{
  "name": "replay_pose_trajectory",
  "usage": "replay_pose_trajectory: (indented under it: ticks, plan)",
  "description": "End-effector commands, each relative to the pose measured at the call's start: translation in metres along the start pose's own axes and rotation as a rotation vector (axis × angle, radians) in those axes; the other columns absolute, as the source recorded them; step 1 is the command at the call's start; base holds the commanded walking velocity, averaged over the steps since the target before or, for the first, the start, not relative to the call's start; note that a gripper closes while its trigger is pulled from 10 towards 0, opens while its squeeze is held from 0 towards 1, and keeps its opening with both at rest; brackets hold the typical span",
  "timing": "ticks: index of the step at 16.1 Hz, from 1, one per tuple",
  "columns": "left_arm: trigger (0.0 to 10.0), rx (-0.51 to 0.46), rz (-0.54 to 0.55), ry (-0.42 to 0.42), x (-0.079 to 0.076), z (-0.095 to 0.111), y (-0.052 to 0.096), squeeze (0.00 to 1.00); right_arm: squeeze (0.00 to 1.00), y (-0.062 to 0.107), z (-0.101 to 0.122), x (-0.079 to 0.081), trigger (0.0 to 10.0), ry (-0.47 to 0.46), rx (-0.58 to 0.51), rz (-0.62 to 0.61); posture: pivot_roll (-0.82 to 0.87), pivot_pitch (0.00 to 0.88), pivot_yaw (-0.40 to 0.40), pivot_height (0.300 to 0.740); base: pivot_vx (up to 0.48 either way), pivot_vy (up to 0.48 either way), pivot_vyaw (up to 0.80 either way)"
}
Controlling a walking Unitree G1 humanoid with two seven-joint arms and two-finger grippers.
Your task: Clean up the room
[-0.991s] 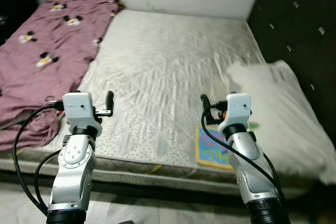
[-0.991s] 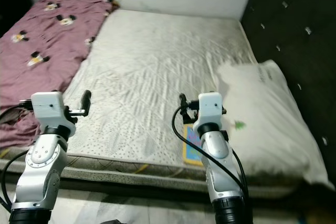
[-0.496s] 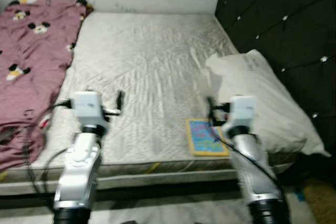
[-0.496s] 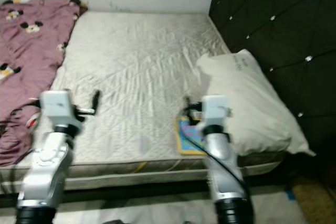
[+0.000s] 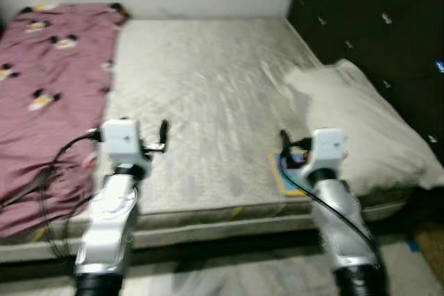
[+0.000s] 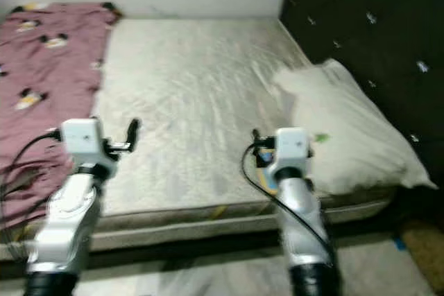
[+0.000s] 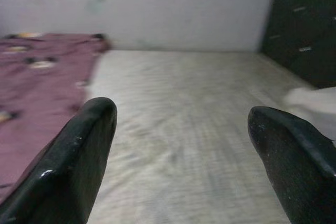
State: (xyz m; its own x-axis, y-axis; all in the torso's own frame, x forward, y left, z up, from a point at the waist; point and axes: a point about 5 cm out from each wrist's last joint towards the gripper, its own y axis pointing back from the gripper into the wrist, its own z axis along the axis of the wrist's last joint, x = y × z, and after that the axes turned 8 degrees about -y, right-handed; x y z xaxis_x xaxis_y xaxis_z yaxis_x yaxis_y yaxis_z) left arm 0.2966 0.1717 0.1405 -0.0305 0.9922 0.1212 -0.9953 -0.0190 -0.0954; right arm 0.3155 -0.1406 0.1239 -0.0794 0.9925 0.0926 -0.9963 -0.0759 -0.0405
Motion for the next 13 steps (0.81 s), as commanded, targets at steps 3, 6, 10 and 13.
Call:
replay_pose_trajectory:
  ticks: [3, 6, 10, 13]
  plan:
    - [10.0, -0.037, -0.091, 0.06, -0.0092, 0.0074, 0.0012, 0.0, 0.0, 0.0005, 0.0004, -0.0046, 10.0, 0.008, 0.002, -0.002, 0.02, 0.08, -0.004, 0.74, 0.0, 0.0, 0.0]
    - [10.0, -0.047, -0.109, 0.067, -0.01, 0.0087, 0.0026, 0.0, 0.0, 0.0004, 0.0, -0.0047, 10.0, 0.004, 0.004, -0.003, 0.02, 0.083, -0.003, 0.74, 0.196, 0.0, 0.0]
    - [10.0, -0.045, -0.117, 0.072, -0.0097, 0.008, 0.003, 0.0, 0.0, -0.0002, 0.0001, -0.0045, 10.0, 0.0, 0.003, -0.004, 0.02, 0.088, -0.001, 0.74, 0.329, 0.0, -0.4]
    - [10.0, -0.045, -0.122, 0.076, -0.0102, 0.008, 0.003, 0.0, 0.0, -0.0001, 0.0001, -0.0049, 10.0, -0.005, 0.003, -0.008, 0.01, 0.09, 0.002, 0.74, 0.337, 0.0, -0.14]
